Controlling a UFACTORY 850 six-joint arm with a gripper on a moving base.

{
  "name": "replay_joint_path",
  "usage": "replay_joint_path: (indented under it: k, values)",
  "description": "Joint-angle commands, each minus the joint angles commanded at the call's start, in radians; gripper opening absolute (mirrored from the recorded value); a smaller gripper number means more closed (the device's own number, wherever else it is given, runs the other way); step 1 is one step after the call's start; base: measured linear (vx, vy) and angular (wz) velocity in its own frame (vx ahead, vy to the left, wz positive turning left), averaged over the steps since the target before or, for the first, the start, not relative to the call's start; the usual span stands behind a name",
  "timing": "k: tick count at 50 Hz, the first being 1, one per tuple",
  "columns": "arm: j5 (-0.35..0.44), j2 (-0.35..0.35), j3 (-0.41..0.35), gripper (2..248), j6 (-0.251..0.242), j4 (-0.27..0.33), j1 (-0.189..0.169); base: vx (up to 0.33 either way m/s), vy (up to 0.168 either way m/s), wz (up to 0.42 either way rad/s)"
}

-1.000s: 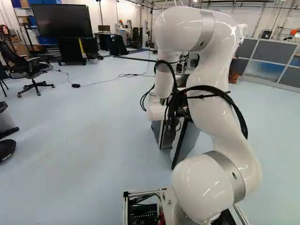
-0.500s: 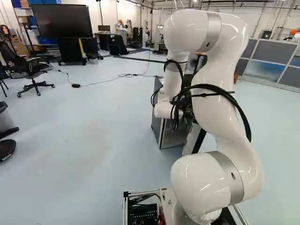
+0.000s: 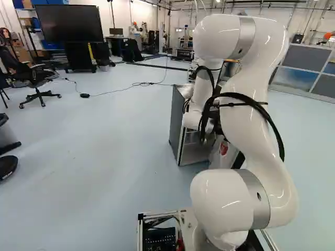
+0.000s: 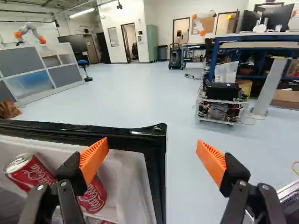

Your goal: Grab a drink from the fridge

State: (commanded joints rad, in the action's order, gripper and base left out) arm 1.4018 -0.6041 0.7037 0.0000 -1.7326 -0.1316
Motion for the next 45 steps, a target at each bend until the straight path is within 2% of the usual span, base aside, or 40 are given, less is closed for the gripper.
replay_joint_path:
  k: [18, 45]
  values:
    - [0.0, -0.02, 0.052, 247, 0.0, -0.001, -0.107, 0.0, 0.0, 0.0]
    - [0.0, -0.074, 0.186, 247, 0.0, -0.001, -0.245, 0.0, 0.0, 0.0]
